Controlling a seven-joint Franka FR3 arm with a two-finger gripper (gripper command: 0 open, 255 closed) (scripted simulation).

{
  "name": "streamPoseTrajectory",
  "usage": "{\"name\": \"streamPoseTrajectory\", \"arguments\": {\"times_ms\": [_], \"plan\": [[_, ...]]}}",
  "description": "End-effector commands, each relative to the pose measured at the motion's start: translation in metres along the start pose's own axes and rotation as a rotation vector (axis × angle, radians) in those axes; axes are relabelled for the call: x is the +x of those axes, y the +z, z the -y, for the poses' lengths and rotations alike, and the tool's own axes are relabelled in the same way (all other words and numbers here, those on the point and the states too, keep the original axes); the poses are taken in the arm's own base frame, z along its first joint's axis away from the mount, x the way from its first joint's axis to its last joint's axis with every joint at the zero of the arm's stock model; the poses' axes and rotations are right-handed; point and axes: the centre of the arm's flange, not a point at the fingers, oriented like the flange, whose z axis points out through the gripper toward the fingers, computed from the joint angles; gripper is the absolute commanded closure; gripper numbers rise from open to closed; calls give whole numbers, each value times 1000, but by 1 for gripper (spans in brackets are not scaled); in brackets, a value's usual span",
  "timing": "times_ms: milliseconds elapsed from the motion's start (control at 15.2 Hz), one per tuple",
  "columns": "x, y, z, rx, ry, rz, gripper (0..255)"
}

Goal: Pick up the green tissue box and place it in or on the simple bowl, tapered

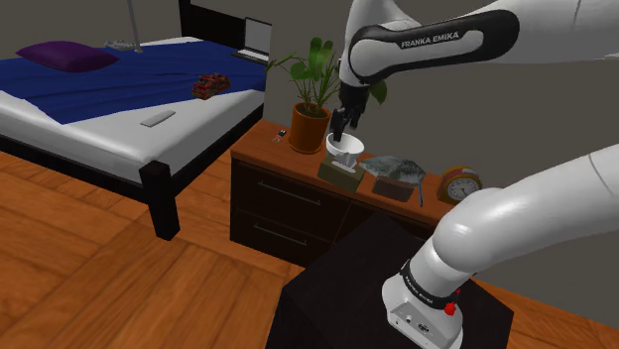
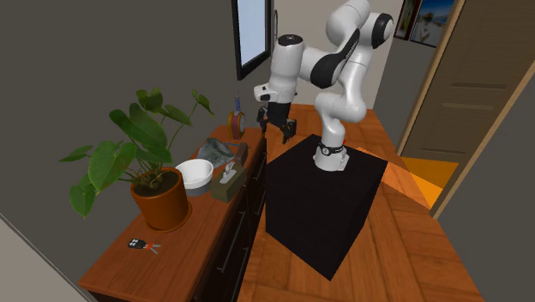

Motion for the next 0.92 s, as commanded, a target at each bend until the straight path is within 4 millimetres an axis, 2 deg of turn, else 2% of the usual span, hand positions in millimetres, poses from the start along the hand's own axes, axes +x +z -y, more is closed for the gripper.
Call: {"name": "streamPoseTrajectory", "arguments": {"times_ms": [0,858], "plan": [[9,24,-9,-31,4,25,0],[62,164,-84,-224,40,185,0]]}}
